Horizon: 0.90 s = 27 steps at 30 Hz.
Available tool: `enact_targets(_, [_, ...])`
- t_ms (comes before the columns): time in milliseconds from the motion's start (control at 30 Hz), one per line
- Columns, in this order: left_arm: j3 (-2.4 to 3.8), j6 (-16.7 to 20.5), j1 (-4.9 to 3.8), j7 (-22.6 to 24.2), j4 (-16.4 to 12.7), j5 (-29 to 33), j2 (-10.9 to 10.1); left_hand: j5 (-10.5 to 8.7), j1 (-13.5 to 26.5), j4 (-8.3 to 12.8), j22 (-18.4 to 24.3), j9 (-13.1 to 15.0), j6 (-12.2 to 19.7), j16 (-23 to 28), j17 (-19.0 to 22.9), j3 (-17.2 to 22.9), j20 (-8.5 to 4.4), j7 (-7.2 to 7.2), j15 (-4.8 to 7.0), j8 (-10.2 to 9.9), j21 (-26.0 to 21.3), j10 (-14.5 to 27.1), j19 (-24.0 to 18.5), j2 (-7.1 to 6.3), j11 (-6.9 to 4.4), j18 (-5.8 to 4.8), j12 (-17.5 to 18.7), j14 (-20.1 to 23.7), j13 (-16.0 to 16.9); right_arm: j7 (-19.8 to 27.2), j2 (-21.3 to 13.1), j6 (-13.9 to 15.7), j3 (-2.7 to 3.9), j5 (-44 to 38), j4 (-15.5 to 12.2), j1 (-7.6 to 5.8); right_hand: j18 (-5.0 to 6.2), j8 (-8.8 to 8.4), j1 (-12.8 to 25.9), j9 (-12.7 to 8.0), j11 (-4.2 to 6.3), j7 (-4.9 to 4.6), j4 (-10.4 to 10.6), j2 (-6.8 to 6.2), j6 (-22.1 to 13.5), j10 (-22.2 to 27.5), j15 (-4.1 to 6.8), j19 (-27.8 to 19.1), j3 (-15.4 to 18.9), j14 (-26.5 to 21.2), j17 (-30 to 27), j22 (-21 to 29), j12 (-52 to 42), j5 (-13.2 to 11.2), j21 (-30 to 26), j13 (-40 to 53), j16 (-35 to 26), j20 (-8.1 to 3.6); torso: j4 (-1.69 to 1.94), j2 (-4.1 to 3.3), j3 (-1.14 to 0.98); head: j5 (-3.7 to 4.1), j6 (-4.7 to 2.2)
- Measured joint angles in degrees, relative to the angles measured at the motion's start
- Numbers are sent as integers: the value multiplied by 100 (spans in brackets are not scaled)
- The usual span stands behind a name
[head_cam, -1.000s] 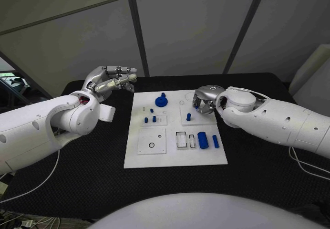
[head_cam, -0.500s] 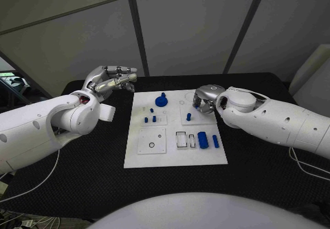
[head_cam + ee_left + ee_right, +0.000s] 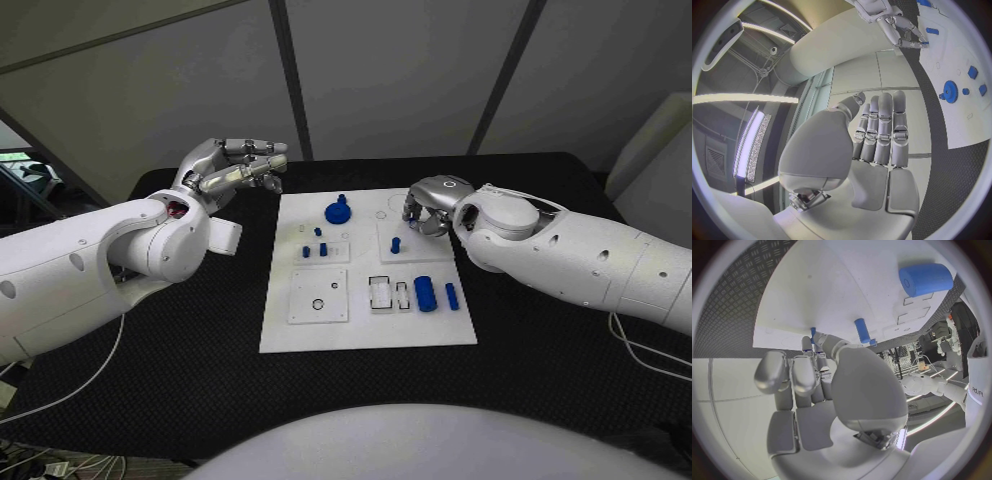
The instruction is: Assemble the parts on the task board
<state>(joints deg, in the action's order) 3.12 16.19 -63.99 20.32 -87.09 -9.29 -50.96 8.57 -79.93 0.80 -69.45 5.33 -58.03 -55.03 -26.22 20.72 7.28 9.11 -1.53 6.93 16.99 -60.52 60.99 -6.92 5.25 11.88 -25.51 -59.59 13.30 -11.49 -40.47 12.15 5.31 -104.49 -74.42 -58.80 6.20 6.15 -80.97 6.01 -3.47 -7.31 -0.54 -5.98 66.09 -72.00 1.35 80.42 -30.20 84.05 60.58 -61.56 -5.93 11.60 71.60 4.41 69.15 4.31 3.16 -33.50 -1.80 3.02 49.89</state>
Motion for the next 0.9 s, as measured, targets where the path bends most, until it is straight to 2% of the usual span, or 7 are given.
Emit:
enact_targets(267, [0,-6,0,-1,33,1,-2,0,0,0,0,0,0,0,0,0,0,0,0,0,0,0,0,0,0,-1,0,0,0,5,-154,318,9,-55,-221,-9,0,0,0,12,-20,6,-19,0,7,-20,0,0,-19,0,6,-35,2,23,11,-2,12,0,-3,0,1,21,-8])
enact_targets(533, [0,-20,1,-6,60,1,-2,0,0,0,-1,1,0,0,-1,0,0,0,0,0,0,-1,0,0,0,-1,0,0,-1,-5,-364,530,11,-95,-578,-10,1,-1,-1,10,-20,7,-40,-1,7,-20,0,-1,-40,0,17,-57,5,55,27,0,35,0,-4,0,3,35,-3])
enact_targets(733, [0,-25,1,-8,76,2,-11,0,0,0,-1,1,-1,0,-1,0,0,0,0,0,0,-1,0,0,0,0,0,0,-1,-40,-545,641,12,-98,-1069,-11,1,-2,-1,7,-20,7,-50,-1,6,-20,0,-1,-49,0,17,-72,9,109,49,4,35,-1,-4,-2,3,14,9])
enact_targets(900, [0,-27,1,-9,97,2,15,0,0,10,5,1,-1,0,0,-10,0,0,0,0,0,2,0,0,-3,0,-20,0,-2,-40,-498,731,11,-44,-1494,-11,1,-3,-1,13,-40,4,-64,-2,8,-40,-1,-1,-63,0,16,-86,27,138,73,4,35,-1,-4,-3,3,-41,11])
